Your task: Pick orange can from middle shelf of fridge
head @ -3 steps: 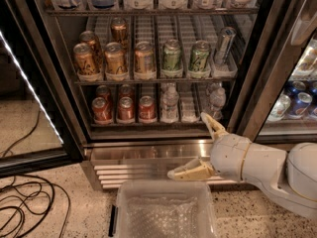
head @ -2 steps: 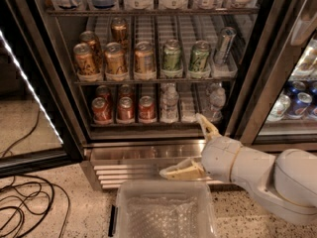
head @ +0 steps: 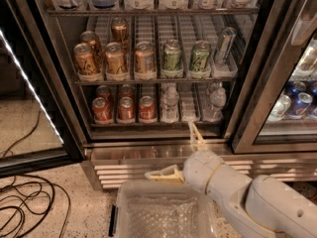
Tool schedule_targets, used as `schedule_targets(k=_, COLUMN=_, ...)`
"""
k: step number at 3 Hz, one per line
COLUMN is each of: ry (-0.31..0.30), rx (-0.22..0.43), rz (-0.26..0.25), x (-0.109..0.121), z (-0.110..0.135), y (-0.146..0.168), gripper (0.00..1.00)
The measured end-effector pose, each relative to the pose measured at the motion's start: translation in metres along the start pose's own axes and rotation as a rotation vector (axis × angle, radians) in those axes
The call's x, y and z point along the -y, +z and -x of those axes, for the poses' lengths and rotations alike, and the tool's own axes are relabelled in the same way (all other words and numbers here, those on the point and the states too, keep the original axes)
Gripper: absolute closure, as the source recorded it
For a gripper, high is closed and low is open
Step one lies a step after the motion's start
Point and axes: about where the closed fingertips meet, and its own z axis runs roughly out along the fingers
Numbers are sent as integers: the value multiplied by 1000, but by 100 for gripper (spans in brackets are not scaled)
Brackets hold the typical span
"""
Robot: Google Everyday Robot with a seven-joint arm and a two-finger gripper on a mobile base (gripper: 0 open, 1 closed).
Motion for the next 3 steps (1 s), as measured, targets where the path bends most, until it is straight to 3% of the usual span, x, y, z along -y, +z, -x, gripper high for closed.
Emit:
schedule_targets(k=1, ry=-20, rx=37, rz=-63, x=-14, z=3, y=8, gripper=0)
schedule_targets(k=2, ry=-51, rx=86, rz=-108, x=-24, z=25, y=25, gripper=0)
schedule_targets(k=3, ry=-78, rx=46, rz=-171, x=-20, z=26, y=46, gripper=0)
